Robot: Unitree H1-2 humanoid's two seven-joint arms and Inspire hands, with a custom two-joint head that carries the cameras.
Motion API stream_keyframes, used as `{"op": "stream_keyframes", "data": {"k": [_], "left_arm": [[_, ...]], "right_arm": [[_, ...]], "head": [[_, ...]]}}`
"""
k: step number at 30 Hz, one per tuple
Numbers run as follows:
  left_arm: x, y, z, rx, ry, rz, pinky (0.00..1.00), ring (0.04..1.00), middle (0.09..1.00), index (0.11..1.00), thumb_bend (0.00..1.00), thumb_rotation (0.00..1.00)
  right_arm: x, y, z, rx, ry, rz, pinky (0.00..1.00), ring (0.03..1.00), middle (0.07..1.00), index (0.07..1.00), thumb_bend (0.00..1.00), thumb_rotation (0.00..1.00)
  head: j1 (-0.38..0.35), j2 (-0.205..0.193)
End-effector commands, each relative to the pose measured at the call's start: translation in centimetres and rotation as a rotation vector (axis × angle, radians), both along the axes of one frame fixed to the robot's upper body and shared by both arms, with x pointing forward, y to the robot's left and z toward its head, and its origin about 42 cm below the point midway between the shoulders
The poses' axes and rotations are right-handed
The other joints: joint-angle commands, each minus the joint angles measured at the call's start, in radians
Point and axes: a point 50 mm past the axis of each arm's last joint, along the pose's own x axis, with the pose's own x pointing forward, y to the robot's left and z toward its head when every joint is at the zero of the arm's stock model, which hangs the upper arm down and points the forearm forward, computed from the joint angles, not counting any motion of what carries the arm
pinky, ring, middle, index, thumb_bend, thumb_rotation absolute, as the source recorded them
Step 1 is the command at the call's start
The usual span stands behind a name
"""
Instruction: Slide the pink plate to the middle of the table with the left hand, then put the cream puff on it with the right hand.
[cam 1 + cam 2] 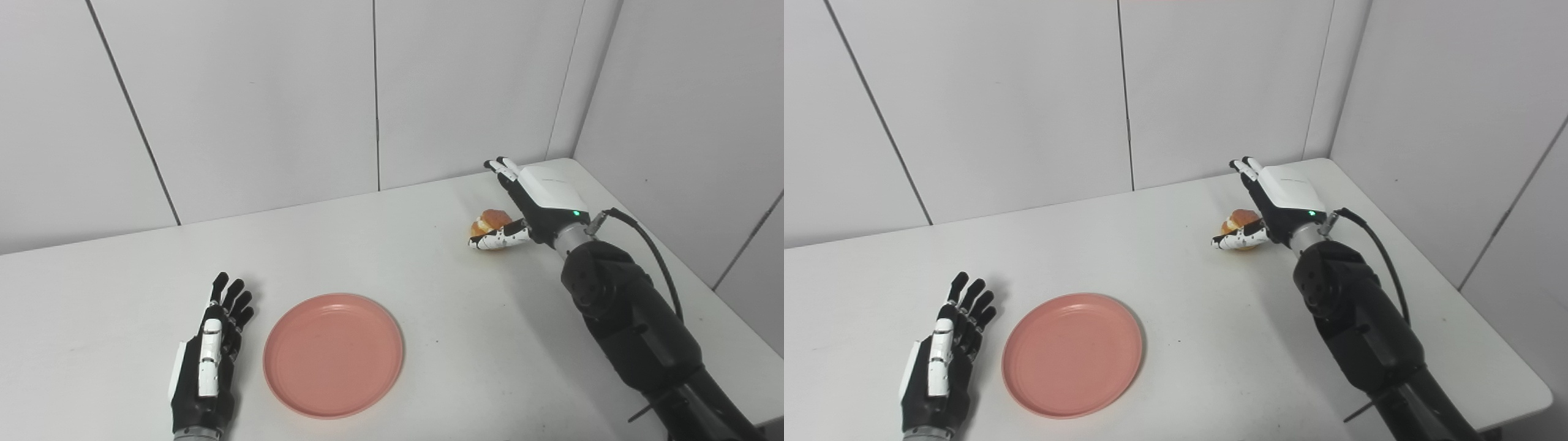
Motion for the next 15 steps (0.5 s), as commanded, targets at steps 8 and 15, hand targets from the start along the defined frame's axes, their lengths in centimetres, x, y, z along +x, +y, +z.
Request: {"op": "stream_keyframes", "data": {"k": [8, 15], "left_arm": [[-4.4, 3.0, -5.5, 0.025, 0.211, 0.038, 0.94, 0.945, 0.958, 0.959, 0.42, 1.0], [-4.4, 3.1, -5.3, 0.03, 0.207, 0.042, 0.95, 0.946, 0.96, 0.959, 0.42, 1.0]], "right_arm": [[2.2, -0.9, 1.4, -0.006, -0.031, -0.041, 0.75, 0.914, 0.969, 0.963, 0.92, 0.44], [3.2, -1.2, 0.9, 0.001, -0.003, -0.061, 0.81, 0.928, 0.973, 0.962, 0.92, 0.45]], "head": [[0.0, 0.017], [0.001, 0.026]]}}
